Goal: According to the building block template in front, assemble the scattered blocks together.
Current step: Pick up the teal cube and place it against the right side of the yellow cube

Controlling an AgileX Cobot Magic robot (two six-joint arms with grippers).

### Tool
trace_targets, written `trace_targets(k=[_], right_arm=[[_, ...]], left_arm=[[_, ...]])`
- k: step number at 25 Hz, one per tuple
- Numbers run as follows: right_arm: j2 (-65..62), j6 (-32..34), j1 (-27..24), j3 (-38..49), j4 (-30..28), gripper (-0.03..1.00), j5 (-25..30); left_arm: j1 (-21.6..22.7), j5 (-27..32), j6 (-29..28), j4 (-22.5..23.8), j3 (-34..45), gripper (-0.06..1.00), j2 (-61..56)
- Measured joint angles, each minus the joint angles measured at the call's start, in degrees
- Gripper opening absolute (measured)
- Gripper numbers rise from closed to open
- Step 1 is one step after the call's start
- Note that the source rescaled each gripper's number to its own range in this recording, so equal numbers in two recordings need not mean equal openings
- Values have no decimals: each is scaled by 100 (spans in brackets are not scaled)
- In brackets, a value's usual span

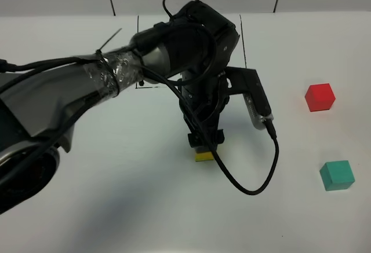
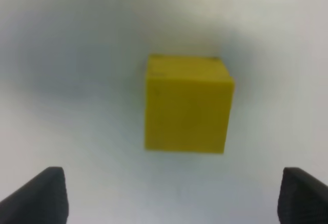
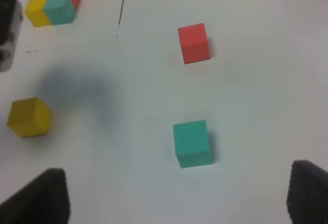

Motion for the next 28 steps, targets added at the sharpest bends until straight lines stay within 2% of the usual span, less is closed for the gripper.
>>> trace_targets(k=[5,8,14,18,24,28], right_arm=[[0,0,0,0,0,72,0],[0,0,0,0,0,72,0],[0,0,0,0,0,72,0],[0,0,0,0,0,72,0],[0,0,0,0,0,72,0],[0,0,0,0,0,72,0]], left_arm=[[367,0,-589,-164,-2,81,-450],[871,0,-812,-288,-2,81,-648],[1987,6,-891,-1384,-2,80,-1066],[2553,11,-991,-1576,106,79,-1390],[3349,-61,-1027,-1627,1209,78,-2117],[3800,-534,-1122,-1678,2130,77,-2763]])
